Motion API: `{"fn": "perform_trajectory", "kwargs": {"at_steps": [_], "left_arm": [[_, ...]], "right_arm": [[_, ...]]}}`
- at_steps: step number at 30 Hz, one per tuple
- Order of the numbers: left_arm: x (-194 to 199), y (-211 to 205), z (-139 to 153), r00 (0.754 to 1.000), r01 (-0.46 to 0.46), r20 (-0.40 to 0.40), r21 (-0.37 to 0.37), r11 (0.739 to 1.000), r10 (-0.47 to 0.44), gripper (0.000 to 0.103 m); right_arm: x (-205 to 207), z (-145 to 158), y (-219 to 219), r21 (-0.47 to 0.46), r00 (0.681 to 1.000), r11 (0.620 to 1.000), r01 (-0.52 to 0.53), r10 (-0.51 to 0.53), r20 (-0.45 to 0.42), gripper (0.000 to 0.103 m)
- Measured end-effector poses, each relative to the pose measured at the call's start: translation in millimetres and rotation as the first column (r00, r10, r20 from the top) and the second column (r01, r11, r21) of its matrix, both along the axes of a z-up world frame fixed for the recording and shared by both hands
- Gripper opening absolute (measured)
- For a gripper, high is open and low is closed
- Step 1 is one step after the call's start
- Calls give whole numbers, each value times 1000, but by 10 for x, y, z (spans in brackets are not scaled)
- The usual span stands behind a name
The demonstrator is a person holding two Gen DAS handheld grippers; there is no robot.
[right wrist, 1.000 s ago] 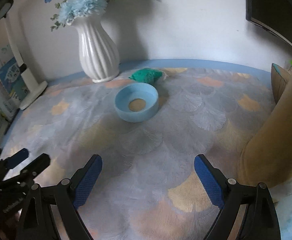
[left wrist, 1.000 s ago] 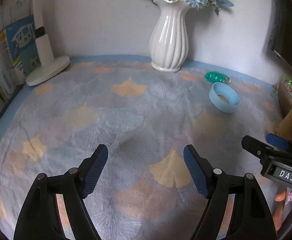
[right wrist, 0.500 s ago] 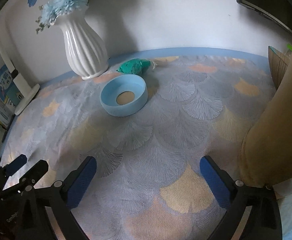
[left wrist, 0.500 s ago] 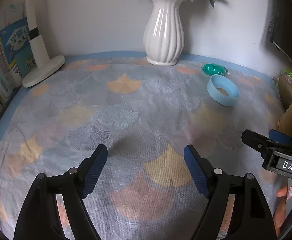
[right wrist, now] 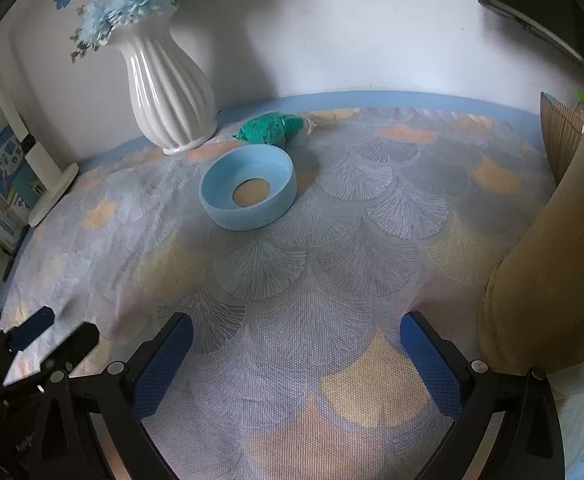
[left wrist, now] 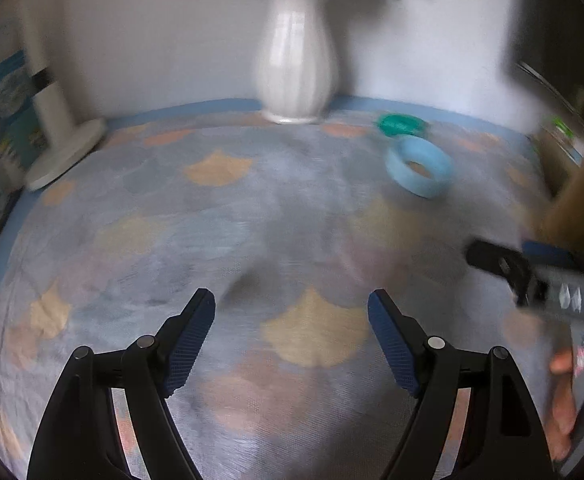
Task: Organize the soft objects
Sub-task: 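Grasp the light blue ring with the left tool while the right tool grasps the green packet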
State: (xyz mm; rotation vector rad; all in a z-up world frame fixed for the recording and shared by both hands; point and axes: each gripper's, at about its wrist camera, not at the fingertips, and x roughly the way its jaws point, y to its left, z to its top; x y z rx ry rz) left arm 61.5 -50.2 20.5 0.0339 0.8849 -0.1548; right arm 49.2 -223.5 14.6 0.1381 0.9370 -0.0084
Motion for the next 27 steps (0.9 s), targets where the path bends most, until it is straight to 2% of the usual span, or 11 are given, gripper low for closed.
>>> {"fn": "perform_trajectory", "kwargs": {"at_steps": [3, 5, 7, 11, 14, 18, 21, 25, 27], "left_arm": [[53, -58, 173, 996, 84, 18, -37, 996, -84, 77], [147, -108, 277, 991, 131, 25, -61, 990, -129, 77], [241, -168, 318, 986, 166, 37, -74, 983, -164, 77], [490, -440, 216, 971, 240, 24, -25, 970, -239, 77], [632, -604, 127, 958, 286, 15, -34, 958, -285, 77], [860, -733, 23, 958, 286, -1, -42, 957, -286, 75], [950, -767, -30, 958, 286, -8, -77, 955, -288, 75], [952, -852, -37, 947, 320, 5, -63, 946, -320, 75], [951, -922, -52, 941, 338, 5, -38, 940, -338, 75]], "right_arm": [[68, 91, -89, 89, 999, 996, 31, -29, -32, 103], [148, 255, -154, 176, 998, 983, 57, -57, -8, 103], [272, 403, -145, 189, 997, 980, 63, -68, 23, 103], [691, 548, -110, 159, 996, 985, 62, -71, 48, 103], [983, 523, -136, 119, 995, 990, 80, -87, 54, 103], [1270, 425, -208, 105, 995, 991, 85, -91, 49, 103], [1415, 351, -227, 68, 998, 996, 56, -58, 32, 103], [1563, 286, -207, 31, 1000, 999, -14, 14, 27, 103], [1637, 235, -180, 1, 998, 998, -55, 55, 14, 96]]}}
